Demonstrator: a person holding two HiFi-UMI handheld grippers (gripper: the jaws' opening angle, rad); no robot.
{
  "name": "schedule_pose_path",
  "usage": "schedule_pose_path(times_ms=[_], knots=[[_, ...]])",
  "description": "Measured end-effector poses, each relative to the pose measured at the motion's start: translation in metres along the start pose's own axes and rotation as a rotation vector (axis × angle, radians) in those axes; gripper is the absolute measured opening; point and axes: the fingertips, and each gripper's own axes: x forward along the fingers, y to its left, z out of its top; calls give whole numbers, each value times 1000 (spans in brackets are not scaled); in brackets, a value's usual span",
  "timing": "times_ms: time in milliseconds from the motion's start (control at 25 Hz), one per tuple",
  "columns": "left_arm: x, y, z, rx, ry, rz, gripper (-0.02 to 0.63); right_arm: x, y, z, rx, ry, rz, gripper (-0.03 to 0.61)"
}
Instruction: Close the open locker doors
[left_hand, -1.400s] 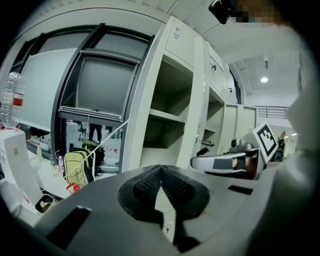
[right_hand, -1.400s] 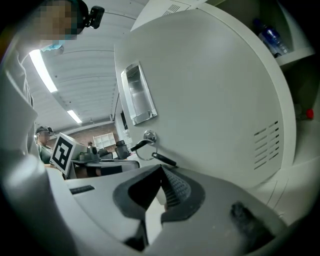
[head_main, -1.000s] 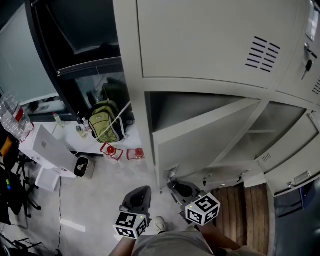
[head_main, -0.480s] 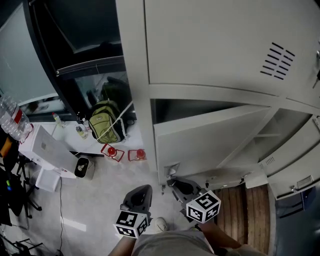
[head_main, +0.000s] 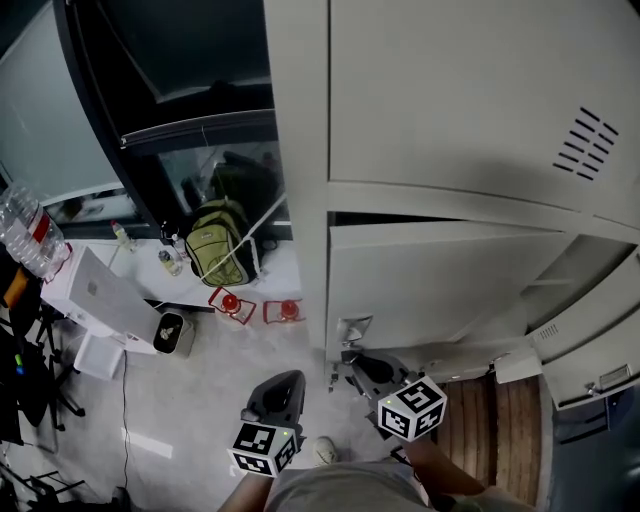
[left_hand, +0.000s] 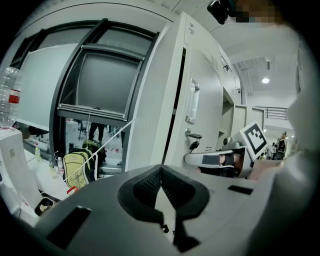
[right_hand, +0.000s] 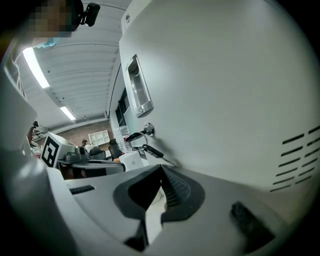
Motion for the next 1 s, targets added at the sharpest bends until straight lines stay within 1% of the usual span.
schedule_pose_path(times_ms=[560, 1000], knots=[[5, 15, 4, -8, 0, 7, 15, 14, -17, 9, -7, -5, -29, 28], [5, 19, 6, -6, -3, -2, 15, 17, -14, 11, 2, -9, -29, 28]])
